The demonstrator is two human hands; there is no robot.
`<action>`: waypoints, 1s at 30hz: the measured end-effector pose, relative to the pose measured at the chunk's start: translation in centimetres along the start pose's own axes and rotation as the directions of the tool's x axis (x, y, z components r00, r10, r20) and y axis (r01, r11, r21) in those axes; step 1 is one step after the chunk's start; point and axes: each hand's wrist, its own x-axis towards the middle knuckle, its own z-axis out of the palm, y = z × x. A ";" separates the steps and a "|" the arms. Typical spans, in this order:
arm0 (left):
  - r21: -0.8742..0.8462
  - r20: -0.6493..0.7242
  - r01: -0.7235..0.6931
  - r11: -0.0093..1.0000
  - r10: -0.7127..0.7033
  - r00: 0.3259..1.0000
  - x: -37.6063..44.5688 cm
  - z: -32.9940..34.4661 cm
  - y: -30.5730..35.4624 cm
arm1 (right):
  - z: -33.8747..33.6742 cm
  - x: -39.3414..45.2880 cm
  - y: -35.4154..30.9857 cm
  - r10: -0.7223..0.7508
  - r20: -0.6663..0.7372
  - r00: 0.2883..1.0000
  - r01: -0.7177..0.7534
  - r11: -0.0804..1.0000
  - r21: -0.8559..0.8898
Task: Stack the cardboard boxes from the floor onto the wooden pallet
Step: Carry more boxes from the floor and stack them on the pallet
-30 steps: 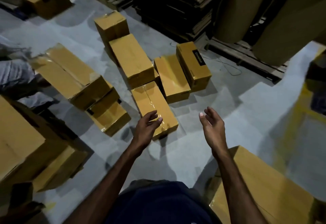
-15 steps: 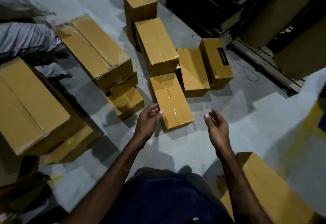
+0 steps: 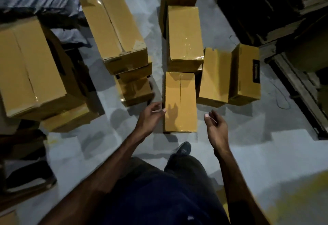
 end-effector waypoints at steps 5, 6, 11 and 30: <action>-0.004 -0.089 0.158 0.987 -0.158 0.983 5.0 5.0 -1.6 | -2.5 9.3 1.9 0.042 0.091 0.995 -0.036 0.997 -0.067; -0.004 -0.095 0.188 0.982 -0.187 0.978 6.4 5.9 -2.4 | -2.7 11.4 2.6 0.049 0.101 0.994 -0.040 0.995 -0.095; -0.013 -0.116 0.344 0.939 -0.343 0.932 14.2 9.4 -9.0 | -1.4 21.8 8.6 0.055 0.170 0.984 -0.010 0.966 -0.260; -0.278 -0.066 0.528 0.802 -0.564 0.823 47.1 19.6 -41.7 | 16.2 48.9 44.9 0.544 0.086 0.834 -0.548 0.836 0.022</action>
